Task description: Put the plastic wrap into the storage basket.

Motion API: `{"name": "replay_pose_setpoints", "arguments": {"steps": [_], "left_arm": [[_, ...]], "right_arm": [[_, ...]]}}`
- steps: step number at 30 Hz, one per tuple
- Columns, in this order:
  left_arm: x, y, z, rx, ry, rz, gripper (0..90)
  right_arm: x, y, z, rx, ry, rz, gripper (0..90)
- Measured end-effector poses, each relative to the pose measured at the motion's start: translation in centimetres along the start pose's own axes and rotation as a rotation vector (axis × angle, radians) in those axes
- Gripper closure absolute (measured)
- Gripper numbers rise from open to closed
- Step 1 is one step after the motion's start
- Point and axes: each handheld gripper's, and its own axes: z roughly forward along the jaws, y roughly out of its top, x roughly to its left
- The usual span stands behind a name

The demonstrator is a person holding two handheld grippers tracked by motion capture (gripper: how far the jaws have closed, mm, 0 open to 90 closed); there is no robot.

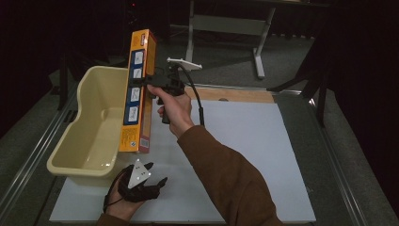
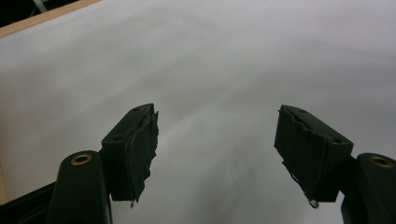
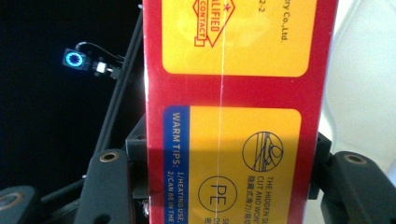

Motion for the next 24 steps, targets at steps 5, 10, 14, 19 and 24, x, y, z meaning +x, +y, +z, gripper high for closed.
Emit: {"name": "replay_pose_setpoints", "arguments": {"steps": [5, 10, 14, 19, 24], "left_arm": [[-0.1, 0.1, 0.0, -0.013, -0.002, 0.006, 30.6], [-0.3, 0.1, -0.1, -0.013, -0.005, 0.022, 30.6], [-0.3, 0.1, -0.2, -0.028, -0.008, 0.007, 30.6], [-0.2, 0.2, -0.4, -0.030, -0.004, 0.017, 30.7], [-0.5, 0.2, -0.3, -0.033, -0.009, 0.029, 30.8]], "right_arm": [[0.1, -0.1, 1.0, -0.003, 0.010, 0.020, 40.5], [-0.2, -0.4, 2.6, -0.005, 0.012, 0.054, 40.5], [-0.1, -0.7, 3.7, -0.020, 0.014, 0.061, 40.5], [0.1, -1.3, 4.6, -0.039, 0.006, 0.059, 40.5], [-0.1, -1.7, 5.5, -0.022, 0.005, 0.077, 40.5]]}}
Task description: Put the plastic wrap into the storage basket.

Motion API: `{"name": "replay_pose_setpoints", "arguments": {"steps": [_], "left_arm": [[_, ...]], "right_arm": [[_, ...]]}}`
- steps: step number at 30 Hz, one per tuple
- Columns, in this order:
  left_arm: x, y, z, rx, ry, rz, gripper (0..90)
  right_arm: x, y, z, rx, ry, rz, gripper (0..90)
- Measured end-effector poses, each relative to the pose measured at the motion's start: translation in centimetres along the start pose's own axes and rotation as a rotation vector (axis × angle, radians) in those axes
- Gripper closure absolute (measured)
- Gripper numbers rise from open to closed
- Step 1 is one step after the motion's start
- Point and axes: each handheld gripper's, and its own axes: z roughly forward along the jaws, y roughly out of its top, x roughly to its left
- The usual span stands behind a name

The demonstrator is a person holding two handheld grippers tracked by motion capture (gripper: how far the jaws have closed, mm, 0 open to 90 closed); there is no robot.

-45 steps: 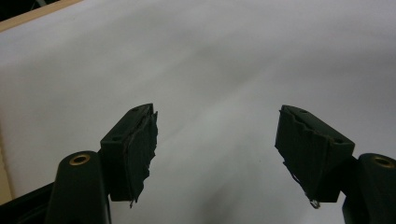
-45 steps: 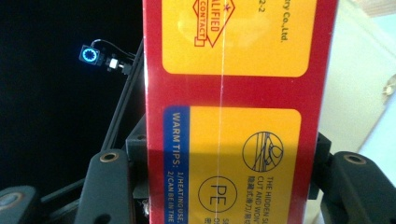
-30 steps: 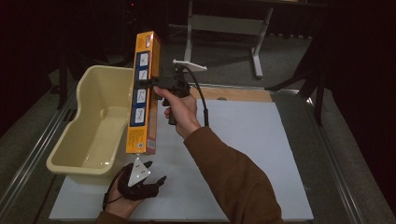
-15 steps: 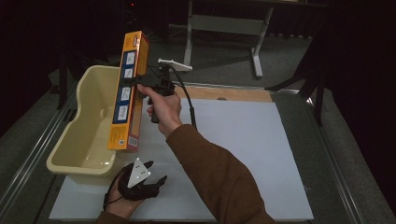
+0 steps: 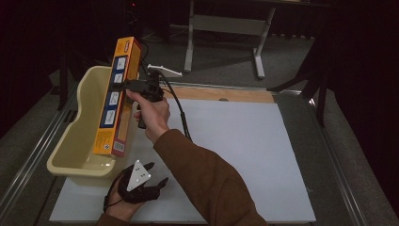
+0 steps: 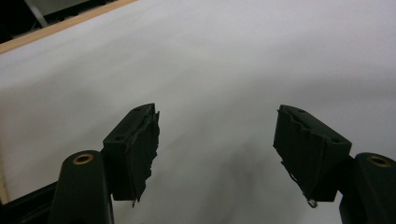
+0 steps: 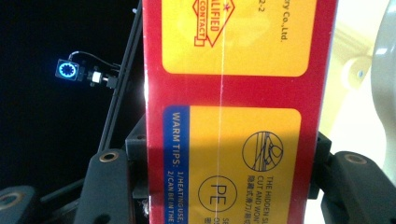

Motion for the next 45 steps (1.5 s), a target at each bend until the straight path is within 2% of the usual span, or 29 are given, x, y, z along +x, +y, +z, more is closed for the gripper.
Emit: {"name": "replay_pose_setpoints", "arguments": {"steps": [6, 14, 20, 27, 32, 35, 41, 45], "left_arm": [[-0.1, 0.1, 0.1, -0.003, -0.004, 0.008, 30.5], [-0.2, 0.1, 0.1, -0.005, -0.013, 0.011, 30.4], [-0.2, 0.2, 0.1, -0.017, -0.026, -0.002, 30.4], [-0.2, 0.2, 0.0, -0.022, -0.029, 0.005, 30.5], [-0.2, 0.1, -0.2, -0.026, -0.023, 0.005, 30.4], [-0.2, 0.1, -0.2, -0.027, -0.022, 0.007, 30.4], [-0.2, 0.1, -0.2, -0.028, -0.021, 0.004, 30.4], [-0.1, 0.1, -0.3, -0.030, -0.020, 0.002, 30.4]], "right_arm": [[-0.6, -0.4, 1.1, 0.011, -0.017, 0.005, 40.5], [-1.4, -0.5, 2.2, 0.010, -0.027, 0.045, 40.4], [-2.1, -0.8, 2.9, 0.014, -0.046, 0.079, 40.4], [-2.2, -1.5, 3.8, 0.020, -0.054, 0.081, 40.4], [-2.4, -1.8, 4.4, 0.004, -0.072, 0.077, 40.2], [-2.7, -2.0, 4.7, 0.007, -0.101, 0.081, 40.0], [-3.6, -2.4, 5.4, 0.036, -0.132, 0.153, 39.7], [-3.9, -2.4, 5.9, 0.032, -0.132, 0.175, 39.6]]}}
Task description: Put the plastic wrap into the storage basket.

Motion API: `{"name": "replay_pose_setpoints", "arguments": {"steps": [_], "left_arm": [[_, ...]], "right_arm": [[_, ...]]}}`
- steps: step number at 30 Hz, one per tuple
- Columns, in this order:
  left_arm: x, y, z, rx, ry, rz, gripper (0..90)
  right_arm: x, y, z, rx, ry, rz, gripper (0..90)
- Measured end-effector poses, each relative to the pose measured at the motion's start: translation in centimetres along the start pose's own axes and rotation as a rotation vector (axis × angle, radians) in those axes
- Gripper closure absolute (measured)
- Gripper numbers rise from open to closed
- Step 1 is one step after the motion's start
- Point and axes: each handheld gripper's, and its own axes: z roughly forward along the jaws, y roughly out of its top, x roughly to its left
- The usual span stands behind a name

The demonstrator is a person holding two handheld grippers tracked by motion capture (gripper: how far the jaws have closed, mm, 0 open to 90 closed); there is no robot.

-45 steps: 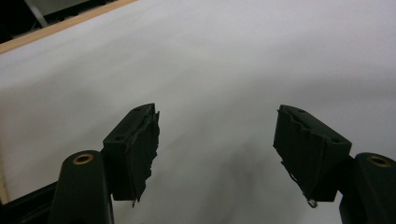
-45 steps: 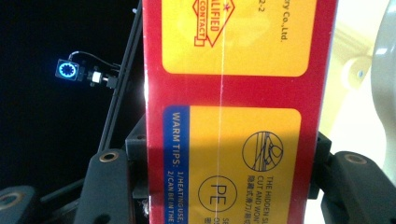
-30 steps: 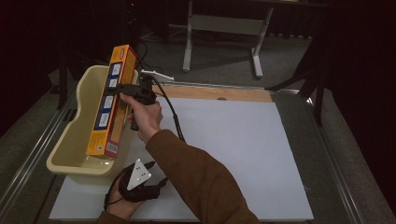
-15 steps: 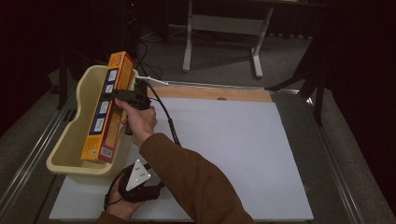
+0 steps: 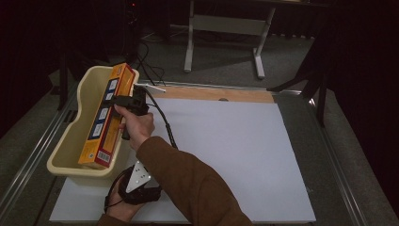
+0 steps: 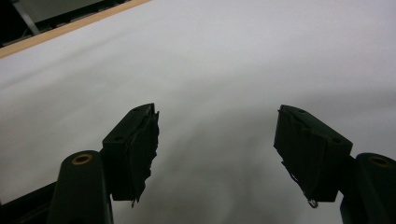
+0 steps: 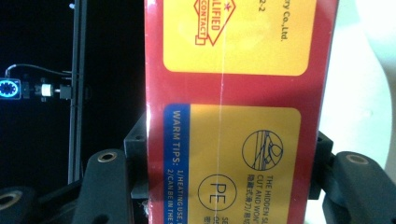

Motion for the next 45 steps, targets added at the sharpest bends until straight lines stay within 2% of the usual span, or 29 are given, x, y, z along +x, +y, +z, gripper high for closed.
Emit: {"name": "replay_pose_setpoints", "arguments": {"steps": [3, 6, 7, 13, 15, 16, 18, 19, 22, 27, 28, 29, 30, 33, 34, 35, 36, 41, 42, 43, 45], "left_arm": [[0.1, 0.0, -0.1, -0.002, 0.004, 0.000, 30.4], [0.1, 0.0, -0.2, -0.006, 0.009, -0.003, 30.4], [0.1, 0.0, -0.2, -0.007, 0.007, -0.007, 30.3], [0.2, -0.1, -0.2, -0.001, 0.004, -0.009, 30.3], [0.2, 0.0, -0.2, 0.000, 0.002, -0.010, 30.3], [0.2, 0.0, -0.2, 0.000, 0.003, -0.010, 30.3], [0.2, 0.0, -0.2, 0.002, 0.003, -0.010, 30.3], [0.3, -0.1, -0.2, 0.003, 0.004, -0.012, 30.3], [0.2, 0.0, -0.1, 0.002, 0.005, -0.014, 30.3], [0.2, 0.0, -0.1, 0.001, 0.009, -0.014, 30.3], [0.2, 0.0, -0.1, 0.003, 0.011, -0.011, 30.3], [0.3, 0.0, -0.1, 0.003, 0.011, -0.010, 30.3], [0.3, 0.0, -0.1, 0.003, 0.010, -0.009, 30.3], [0.2, 0.0, -0.1, 0.002, 0.014, -0.009, 30.3], [0.3, 0.0, -0.1, 0.003, 0.014, -0.008, 30.3], [0.3, 0.0, -0.2, 0.003, 0.018, -0.006, 30.3], [0.3, 0.0, -0.2, 0.002, 0.018, -0.009, 30.3], [0.4, -0.1, -0.2, 0.000, 0.024, -0.014, 30.3], [0.4, -0.1, -0.2, 0.000, 0.025, -0.014, 30.3], [0.4, -0.1, -0.2, -0.001, 0.026, -0.014, 30.3], [0.4, -0.1, -0.1, 0.000, 0.029, -0.019, 30.3]], "right_arm": [[-0.1, 0.0, 0.3, -0.003, -0.004, 0.011, 39.5], [-0.2, -0.2, 0.7, -0.006, -0.043, -0.013, 39.3], [-0.4, -0.2, 0.9, -0.001, -0.067, -0.019, 39.0], [-1.0, 0.3, 1.3, 0.062, -0.113, 0.015, 33.0], [-1.0, 0.4, 1.2, 0.071, -0.107, 0.023, 31.4], [-1.1, 0.6, 1.0, 0.081, -0.103, 0.046, 30.4], [-1.1, 0.8, 0.6, 0.073, -0.065, 0.069, 30.5], [-0.6, 0.8, 0.1, 0.070, -0.065, 0.051, 30.9], [-0.4, 0.9, -0.4, 0.085, -0.064, 0.037, 31.4], [-0.1, 0.9, -1.5, 0.124, -0.111, -0.074, 35.3], [0.1, 0.8, -1.9, 0.122, -0.142, -0.136, 36.5], [0.2, 0.8, -2.2, 0.115, -0.159, -0.174, 37.1], [0.2, 0.8, -2.2, 0.115, -0.159, -0.174, 37.1], [0.5, 0.8, -3.2, 0.105, -0.190, -0.271, 38.0], [0.6, 0.7, -4.0, 0.108, -0.194, -0.315, 38.5], [0.6, 0.7, -4.0, 0.108, -0.194, -0.315, 38.5], [0.6, 0.6, -4.5, 0.107, -0.200, -0.344, 39.4], [0.2, -0.2, -7.5, 0.080, -0.265, -0.541, 41.1], [-0.2, -0.7, -9.0, 0.058, -0.299, -0.644, 41.1], [-0.2, -0.7, -9.0, 0.058, -0.299, -0.644, 41.1], [-0.8, -1.5, -10.7, 0.033, -0.333, -0.734, 40.3]]}}
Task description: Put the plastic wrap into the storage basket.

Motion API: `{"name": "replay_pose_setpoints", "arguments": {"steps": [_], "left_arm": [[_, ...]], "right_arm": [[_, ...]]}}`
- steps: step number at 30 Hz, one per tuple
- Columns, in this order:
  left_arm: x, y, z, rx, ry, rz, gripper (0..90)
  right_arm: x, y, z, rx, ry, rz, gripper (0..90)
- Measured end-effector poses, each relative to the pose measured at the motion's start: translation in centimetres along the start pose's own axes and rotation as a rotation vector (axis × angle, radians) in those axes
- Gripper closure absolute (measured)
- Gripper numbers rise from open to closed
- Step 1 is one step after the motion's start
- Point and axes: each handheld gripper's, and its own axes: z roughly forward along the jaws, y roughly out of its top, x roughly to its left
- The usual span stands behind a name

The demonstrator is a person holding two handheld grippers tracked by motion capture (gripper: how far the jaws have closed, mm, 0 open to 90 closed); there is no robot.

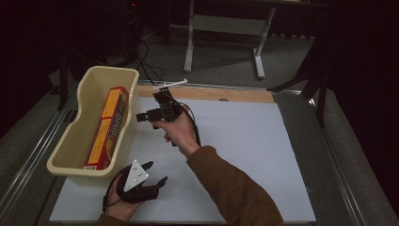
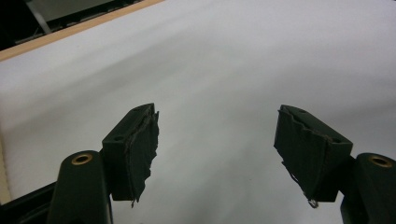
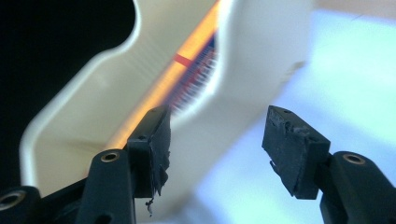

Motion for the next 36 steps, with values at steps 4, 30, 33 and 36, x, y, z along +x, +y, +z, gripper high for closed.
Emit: {"name": "replay_pose_setpoints", "arguments": {"steps": [4, 30, 33, 36], "left_arm": [[0.0, 0.0, 0.0, 0.007, 0.010, -0.001, 30.2], [0.4, 0.0, -0.2, 0.006, 0.069, -0.023, 29.7], [0.6, 0.0, -0.3, 0.002, 0.076, -0.024, 29.6], [0.6, 0.0, -0.3, 0.002, 0.075, -0.025, 29.6]], "right_arm": [[-0.9, -2.9, -2.8, -0.029, -0.065, -0.135, 38.0], [-12.3, -26.0, -18.5, -0.318, -0.393, -0.177, 28.2], [-12.5, -27.1, -19.3, -0.365, -0.390, -0.156, 27.2], [-12.7, -27.5, -19.5, -0.366, -0.395, -0.160, 26.0]]}}
